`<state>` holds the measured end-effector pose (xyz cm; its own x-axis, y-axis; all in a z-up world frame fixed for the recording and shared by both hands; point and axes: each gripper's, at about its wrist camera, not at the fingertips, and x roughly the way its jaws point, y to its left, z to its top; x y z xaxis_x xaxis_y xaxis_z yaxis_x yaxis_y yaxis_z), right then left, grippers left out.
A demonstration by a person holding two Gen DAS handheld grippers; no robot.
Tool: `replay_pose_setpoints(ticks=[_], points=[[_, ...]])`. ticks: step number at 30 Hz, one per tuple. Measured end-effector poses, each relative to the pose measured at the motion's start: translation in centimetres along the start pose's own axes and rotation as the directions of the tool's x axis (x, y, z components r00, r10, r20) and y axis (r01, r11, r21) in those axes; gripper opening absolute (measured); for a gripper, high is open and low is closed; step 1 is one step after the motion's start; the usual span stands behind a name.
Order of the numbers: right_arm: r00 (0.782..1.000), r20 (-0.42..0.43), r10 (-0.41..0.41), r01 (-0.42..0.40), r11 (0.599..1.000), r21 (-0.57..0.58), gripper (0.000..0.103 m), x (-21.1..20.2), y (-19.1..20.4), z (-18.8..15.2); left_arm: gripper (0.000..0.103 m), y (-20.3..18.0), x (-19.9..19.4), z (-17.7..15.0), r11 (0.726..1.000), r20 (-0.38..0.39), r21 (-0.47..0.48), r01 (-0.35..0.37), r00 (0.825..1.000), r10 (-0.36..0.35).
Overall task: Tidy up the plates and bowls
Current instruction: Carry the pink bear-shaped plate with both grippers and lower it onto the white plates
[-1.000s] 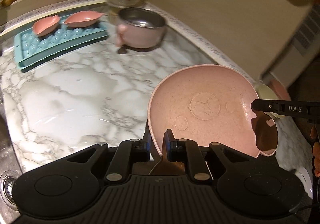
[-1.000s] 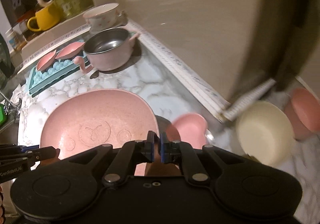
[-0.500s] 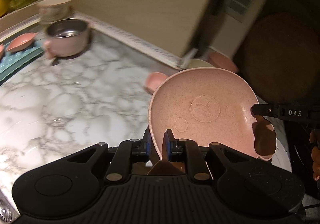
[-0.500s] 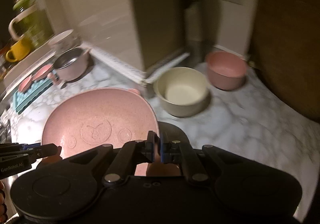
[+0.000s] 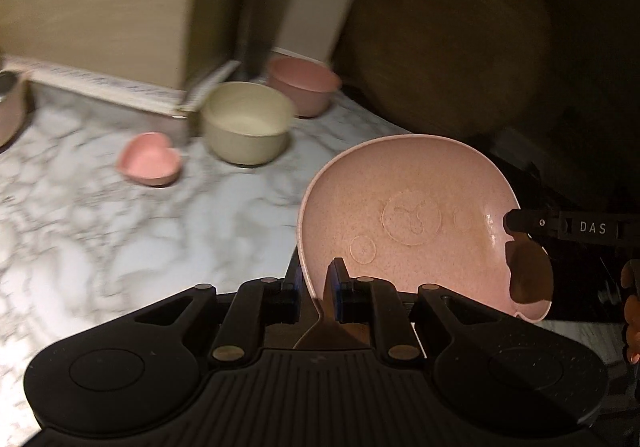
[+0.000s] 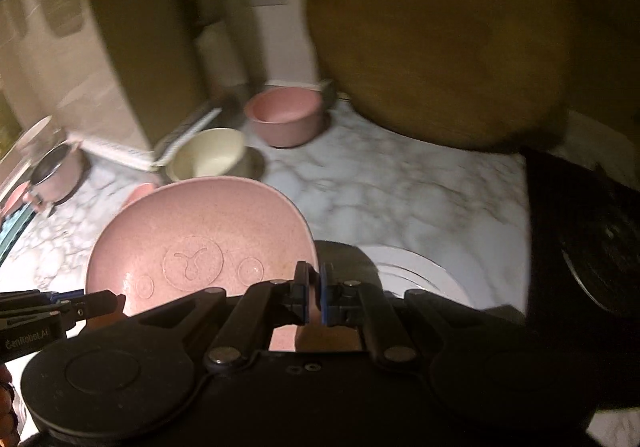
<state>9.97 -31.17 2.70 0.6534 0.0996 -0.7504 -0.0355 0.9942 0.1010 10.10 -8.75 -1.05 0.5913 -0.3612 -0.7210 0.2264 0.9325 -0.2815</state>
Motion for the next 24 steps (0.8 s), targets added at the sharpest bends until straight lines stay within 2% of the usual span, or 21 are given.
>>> replay_pose_setpoints(ticks=[5, 10, 17, 24], points=[[0.998, -0.004, -0.059, 0.059, 0.995, 0.084, 0.004, -1.2, -3.9, -1.9, 0.014, -3.9, 2.3, -0.2, 0.997, -0.043, 0.060, 0.046, 0.998, -0.043], [0.996, -0.023, -0.086, 0.088, 0.982, 0.169, 0.004, -1.6, -7.7, -3.9, 0.014, -6.8, 4.4, -0.8, 0.992, -0.097, 0.110, 0.063, 0.994, -0.052], [0.993, -0.075, -0.090, 0.107, 0.962, 0.252, 0.004, -0.5, -11.1, -6.2, 0.014, -8.6, 6.9, -1.2, 0.987, -0.140, 0.153, 0.046, 0.990, -0.025], [0.991, -0.114, -0.074, 0.102, 0.961, 0.256, 0.004, 1.2, -11.9, -6.6, 0.014, -9.1, 8.3, -0.8, 0.987, -0.154, 0.158, 0.020, 0.988, 0.005]])
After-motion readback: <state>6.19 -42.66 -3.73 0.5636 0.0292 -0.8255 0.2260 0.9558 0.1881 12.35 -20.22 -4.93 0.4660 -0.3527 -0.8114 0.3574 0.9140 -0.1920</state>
